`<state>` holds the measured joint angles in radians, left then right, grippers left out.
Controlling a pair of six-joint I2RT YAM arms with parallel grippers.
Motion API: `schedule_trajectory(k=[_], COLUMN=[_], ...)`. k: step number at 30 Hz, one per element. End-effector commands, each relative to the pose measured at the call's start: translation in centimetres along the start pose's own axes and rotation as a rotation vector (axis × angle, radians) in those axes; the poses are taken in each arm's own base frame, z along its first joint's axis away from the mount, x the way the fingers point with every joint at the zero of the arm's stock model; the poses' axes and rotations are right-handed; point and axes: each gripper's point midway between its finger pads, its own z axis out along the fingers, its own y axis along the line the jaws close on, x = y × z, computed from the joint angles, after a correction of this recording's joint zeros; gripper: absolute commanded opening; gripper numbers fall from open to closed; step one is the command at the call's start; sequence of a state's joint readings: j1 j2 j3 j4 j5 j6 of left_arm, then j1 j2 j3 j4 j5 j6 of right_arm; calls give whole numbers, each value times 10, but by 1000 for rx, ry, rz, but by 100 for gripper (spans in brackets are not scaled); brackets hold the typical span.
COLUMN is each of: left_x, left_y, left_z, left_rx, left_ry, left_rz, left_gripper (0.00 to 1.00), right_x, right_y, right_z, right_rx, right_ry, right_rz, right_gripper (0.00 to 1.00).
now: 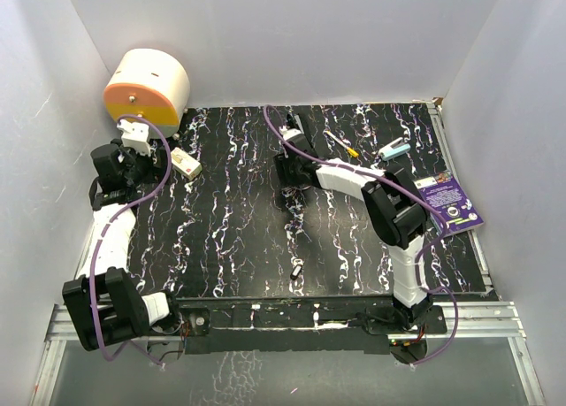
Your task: Put the keys on the keyring
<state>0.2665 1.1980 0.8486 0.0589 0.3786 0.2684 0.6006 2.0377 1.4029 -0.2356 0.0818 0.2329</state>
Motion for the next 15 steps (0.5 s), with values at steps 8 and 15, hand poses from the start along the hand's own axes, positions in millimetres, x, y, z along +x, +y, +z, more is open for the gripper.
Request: schedule_trajectory(k=[8,15], left_x=[1,5], left_y=[-6,-8], left_z=[-2,2], left_rx=[28,40], left_ry=[-12,-4], left_rz=[7,-10], left_gripper=[97,97], right_x=[-12,45], right_y=[29,49], right_z=[1,-23], right_rx=[-80,-182], right_ry=[-1,136], right_rz=[-7,-59], right_gripper=[58,56])
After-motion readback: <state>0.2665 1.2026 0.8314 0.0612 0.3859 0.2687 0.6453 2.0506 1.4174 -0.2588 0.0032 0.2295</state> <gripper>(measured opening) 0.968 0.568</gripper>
